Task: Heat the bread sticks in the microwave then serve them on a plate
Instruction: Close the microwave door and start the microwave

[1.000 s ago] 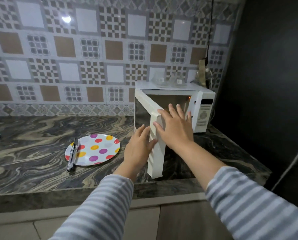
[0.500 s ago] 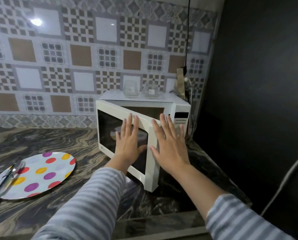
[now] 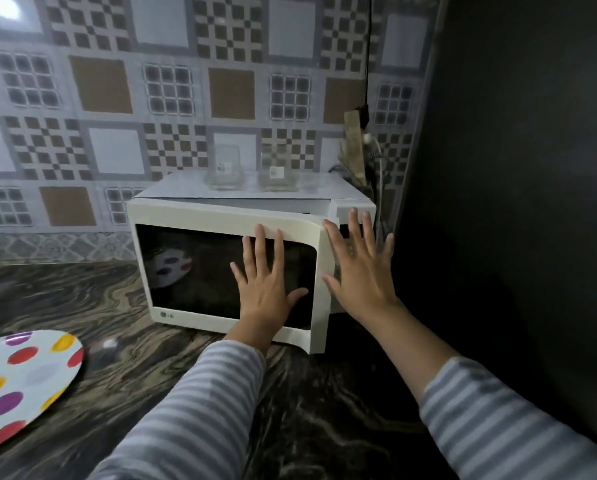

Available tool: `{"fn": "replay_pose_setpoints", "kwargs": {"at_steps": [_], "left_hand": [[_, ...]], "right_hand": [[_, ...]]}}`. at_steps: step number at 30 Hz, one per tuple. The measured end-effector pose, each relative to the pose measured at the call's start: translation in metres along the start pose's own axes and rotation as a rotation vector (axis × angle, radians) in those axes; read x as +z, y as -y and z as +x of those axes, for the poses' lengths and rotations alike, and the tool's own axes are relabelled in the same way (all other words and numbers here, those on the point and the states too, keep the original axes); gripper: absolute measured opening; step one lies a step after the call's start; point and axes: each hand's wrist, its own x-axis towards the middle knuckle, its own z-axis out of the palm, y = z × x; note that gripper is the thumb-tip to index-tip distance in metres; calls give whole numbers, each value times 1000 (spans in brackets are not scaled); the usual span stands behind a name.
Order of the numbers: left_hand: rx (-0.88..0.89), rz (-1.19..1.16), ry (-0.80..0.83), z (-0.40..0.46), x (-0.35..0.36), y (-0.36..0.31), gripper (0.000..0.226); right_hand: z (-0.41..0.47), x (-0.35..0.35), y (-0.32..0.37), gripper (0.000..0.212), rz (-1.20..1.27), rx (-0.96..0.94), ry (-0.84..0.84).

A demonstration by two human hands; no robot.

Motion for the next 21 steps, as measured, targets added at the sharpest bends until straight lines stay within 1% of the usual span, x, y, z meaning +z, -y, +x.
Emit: {"fn": "replay_pose_setpoints", "kwargs": {"at_steps": [1, 4, 6, 13, 18, 21], "left_hand": [[5, -15, -13, 7, 7, -1, 107], [27, -94, -73, 23, 27, -3, 86], [32, -134, -109, 31, 40, -4, 81], [89, -36, -164, 38, 88, -8, 87], [58, 13, -208, 47, 107, -13, 91], [58, 29, -244, 50, 113, -13, 93]], "right_hand": [[8, 5, -4, 90, 4, -2, 4], [29, 18, -15, 90, 32, -11, -7], [40, 27, -22, 90, 25, -25, -16], [66, 47, -38, 91, 12, -74, -32], [73, 57, -49, 93, 32, -117, -15], [75, 66, -55, 101, -4, -134, 3]]}}
